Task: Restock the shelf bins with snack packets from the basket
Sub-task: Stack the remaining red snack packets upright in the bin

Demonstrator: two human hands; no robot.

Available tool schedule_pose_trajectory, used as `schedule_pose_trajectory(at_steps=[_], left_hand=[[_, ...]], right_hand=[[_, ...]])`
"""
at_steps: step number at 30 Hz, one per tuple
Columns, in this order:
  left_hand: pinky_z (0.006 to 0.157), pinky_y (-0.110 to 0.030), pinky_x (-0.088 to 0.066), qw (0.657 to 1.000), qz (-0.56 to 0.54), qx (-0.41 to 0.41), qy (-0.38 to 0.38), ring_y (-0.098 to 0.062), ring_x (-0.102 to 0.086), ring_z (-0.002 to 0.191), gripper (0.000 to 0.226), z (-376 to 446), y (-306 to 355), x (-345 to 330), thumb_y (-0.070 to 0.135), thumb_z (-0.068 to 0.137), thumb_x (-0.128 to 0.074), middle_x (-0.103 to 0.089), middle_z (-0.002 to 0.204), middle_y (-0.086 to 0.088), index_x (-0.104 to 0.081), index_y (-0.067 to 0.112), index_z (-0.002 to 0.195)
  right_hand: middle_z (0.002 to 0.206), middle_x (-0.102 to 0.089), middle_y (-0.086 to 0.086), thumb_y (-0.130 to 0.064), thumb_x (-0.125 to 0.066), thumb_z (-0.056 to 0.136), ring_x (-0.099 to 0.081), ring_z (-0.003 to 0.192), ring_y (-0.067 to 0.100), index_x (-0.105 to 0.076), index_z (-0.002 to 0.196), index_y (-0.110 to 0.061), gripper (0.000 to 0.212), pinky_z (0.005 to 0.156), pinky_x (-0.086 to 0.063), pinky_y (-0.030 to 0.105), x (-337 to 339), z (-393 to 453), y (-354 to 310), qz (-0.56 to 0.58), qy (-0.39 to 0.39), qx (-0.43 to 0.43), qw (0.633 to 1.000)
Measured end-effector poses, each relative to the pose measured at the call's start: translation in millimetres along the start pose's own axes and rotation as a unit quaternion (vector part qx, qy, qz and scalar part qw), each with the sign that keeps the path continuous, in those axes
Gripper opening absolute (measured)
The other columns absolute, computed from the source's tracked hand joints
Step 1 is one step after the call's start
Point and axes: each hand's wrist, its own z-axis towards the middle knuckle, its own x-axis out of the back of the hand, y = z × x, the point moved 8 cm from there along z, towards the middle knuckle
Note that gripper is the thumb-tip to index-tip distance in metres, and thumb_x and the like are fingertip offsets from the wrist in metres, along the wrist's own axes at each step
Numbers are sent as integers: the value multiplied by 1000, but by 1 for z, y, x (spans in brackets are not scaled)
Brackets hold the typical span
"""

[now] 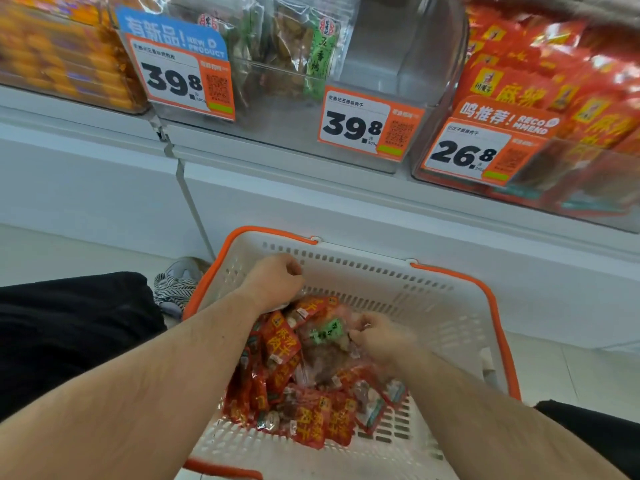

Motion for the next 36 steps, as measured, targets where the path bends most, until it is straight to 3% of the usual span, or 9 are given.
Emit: schedule_pose_trajectory(at_steps=[6,10,14,17,23,26,28,32,36], left_hand=[[92,-36,-48,992,-79,-9,-99,-17,-57,101,22,-10,27,-22,38,88,-69,-62,111,0,-58,24,100],[79,-44,-56,969,-140,31,-203,-27,-65,101,32,-26,36,-39,34,84,-74,-66,108,-8,-62,17,108],[82,-56,-57,967,-227,-36,-109,-35,-70,83,7,-24,64,-12,13,76,-76,-69,84,-15,-71,17,77],[81,-44,-59,982,-132,-91,-100,-29,-71,91,14,-24,96,20,15,83,-76,-73,95,-10,-71,11,96],[65,-27,-57,965,31,-230,-121,-13,-64,68,6,-45,182,83,12,90,-70,-72,82,-4,-68,18,89],[55,-18,-50,955,30,-282,-86,0,-57,52,4,-59,213,112,11,88,-71,-66,65,9,-73,15,88],[54,-17,-49,952,10,-300,-50,1,-56,50,6,-63,220,129,10,88,-71,-67,63,8,-73,15,86],[62,-24,-55,951,-52,-304,-4,-6,-63,61,6,-65,217,153,15,89,-70,-73,76,-2,-72,19,85],[73,-25,-53,933,-41,-305,185,-1,-65,77,6,-71,202,205,31,91,-64,-71,82,14,-69,32,90]], right_hand=[[95,-65,18,-1,-55,95,-67,87,33,-61,92,-12,13,72,-60,47,80,-48,-33,59,2,57,997],[69,-64,2,14,-40,94,-60,55,11,-67,84,-18,43,62,-47,34,96,-74,-60,214,-12,100,972],[93,-69,9,12,-44,89,-66,77,25,-62,107,-16,38,64,-51,35,105,-91,-68,219,-1,90,972],[104,-71,17,7,-62,79,-68,94,34,-67,104,-12,32,81,-59,44,123,-107,-80,121,18,102,987],[106,-67,-6,-27,-85,74,-60,79,-1,-62,113,-22,46,64,-43,18,157,-151,-148,-35,91,225,970],[71,-69,-14,-20,-79,82,-59,62,-4,-64,82,-25,16,62,-45,17,142,-180,-184,-7,45,279,959],[39,-49,-16,-7,-68,91,-48,39,-4,-55,54,-30,45,48,-36,10,133,-193,-202,36,22,309,950],[40,-32,-13,-13,-64,94,-20,41,11,-68,83,-18,13,44,-23,23,133,-188,-211,128,53,307,942],[40,-50,-7,-16,-66,93,-45,38,10,-74,91,-18,8,49,-41,25,146,-198,-237,66,154,363,917]])
